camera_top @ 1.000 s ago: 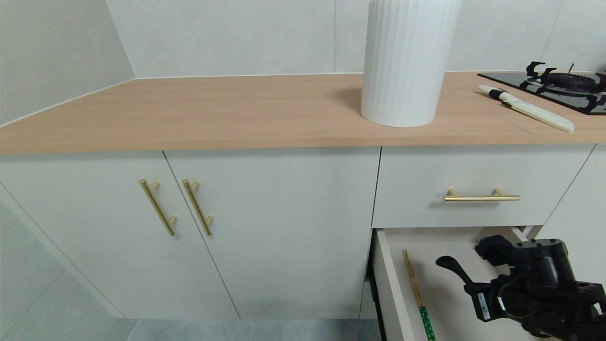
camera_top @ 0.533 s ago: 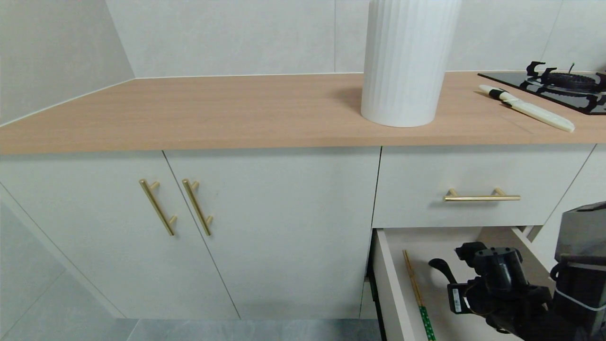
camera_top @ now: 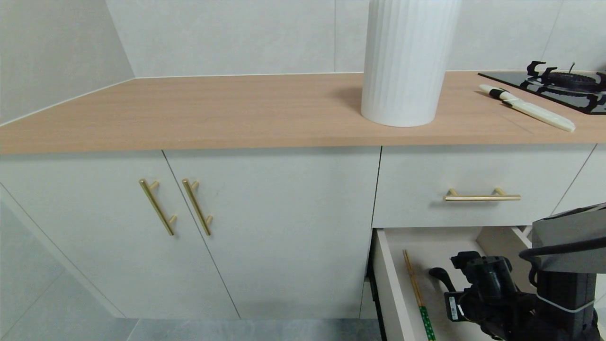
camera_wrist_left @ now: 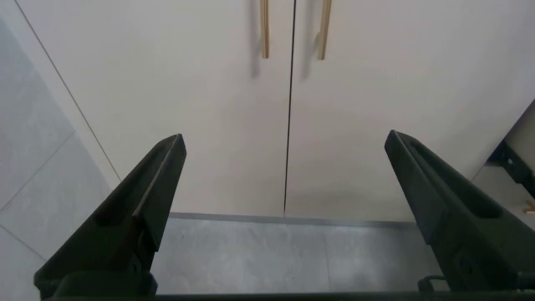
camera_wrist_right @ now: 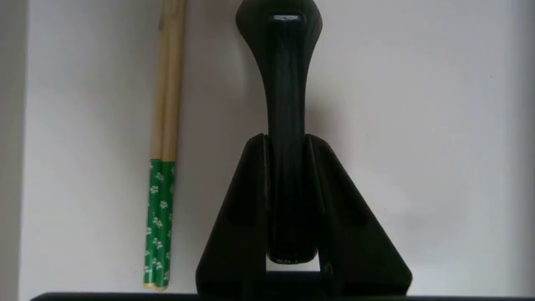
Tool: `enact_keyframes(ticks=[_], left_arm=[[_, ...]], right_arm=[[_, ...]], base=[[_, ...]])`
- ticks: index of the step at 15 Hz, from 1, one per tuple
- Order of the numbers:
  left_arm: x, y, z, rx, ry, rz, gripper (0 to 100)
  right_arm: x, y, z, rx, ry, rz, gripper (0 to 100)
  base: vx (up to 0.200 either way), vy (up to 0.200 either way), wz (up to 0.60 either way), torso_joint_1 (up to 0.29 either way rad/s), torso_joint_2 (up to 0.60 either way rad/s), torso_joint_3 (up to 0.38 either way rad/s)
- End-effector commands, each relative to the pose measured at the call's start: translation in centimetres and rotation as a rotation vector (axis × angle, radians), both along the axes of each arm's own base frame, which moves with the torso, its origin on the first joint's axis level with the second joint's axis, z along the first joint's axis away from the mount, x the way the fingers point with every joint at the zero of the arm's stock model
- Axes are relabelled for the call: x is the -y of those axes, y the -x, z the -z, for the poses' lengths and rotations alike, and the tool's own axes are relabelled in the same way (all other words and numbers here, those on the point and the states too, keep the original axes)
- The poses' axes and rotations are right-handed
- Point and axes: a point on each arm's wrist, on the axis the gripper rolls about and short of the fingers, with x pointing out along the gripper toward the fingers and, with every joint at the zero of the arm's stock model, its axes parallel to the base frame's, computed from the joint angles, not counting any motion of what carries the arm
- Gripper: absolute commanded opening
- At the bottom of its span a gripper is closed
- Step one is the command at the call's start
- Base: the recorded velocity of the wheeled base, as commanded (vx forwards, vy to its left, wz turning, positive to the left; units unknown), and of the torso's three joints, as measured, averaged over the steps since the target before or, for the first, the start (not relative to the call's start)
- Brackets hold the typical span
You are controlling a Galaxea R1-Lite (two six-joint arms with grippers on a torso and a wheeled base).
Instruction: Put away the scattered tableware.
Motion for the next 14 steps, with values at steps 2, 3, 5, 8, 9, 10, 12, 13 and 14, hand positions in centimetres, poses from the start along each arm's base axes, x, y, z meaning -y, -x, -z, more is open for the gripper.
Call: enact_keyframes(ticks=[2, 3, 5, 8, 9, 10, 12, 13, 14], left_arm=[[0.0, 0.0, 0.0, 0.000, 0.000, -0.001, 100], [0.0, 0.0, 0.0, 0.000, 0.000, -0.001, 100], [0.0, 0.0, 0.0, 0.000, 0.000, -0.001, 100], [0.0, 0.0, 0.0, 0.000, 0.000, -0.001, 100], [0.0, 0.0, 0.0, 0.000, 0.000, -0.001, 100], [0.0, 0.0, 0.0, 0.000, 0.000, -0.001, 100], [0.0, 0.0, 0.0, 0.000, 0.000, -0.001, 100], [0.0, 0.0, 0.0, 0.000, 0.000, -0.001, 100], [0.0, 0.0, 0.0, 0.000, 0.000, -0.001, 100]], right_arm=[[0.0, 0.0, 0.0, 0.005, 0.003, 0.003, 0], [0.0, 0.0, 0.0, 0.005, 0.003, 0.003, 0], [0.0, 0.0, 0.0, 0.005, 0.003, 0.003, 100], [0.0, 0.0, -0.1, 0.009, 0.001, 0.003, 100], [0.0, 0.0, -0.1, 0.009, 0.001, 0.003, 100], [0.0, 0.0, -0.2, 0.010, 0.002, 0.002, 100], [0.0, 0.0, -0.9, 0.034, -0.004, 0.002, 100], [0.0, 0.1, -1.6, 0.054, -0.011, 0.002, 100], [0.1, 0.2, -2.4, 0.077, -0.016, 0.001, 100]], base=[[0.000, 0.000, 0.00, 0.000, 0.00, 0.000], [0.000, 0.000, 0.00, 0.000, 0.00, 0.000], [0.000, 0.000, 0.00, 0.000, 0.00, 0.000], [0.000, 0.000, 0.00, 0.000, 0.00, 0.000], [0.000, 0.000, 0.00, 0.000, 0.00, 0.000], [0.000, 0.000, 0.00, 0.000, 0.00, 0.000], [0.000, 0.000, 0.00, 0.000, 0.00, 0.000], [0.000, 0.000, 0.00, 0.000, 0.00, 0.000], [0.000, 0.000, 0.00, 0.000, 0.00, 0.000]])
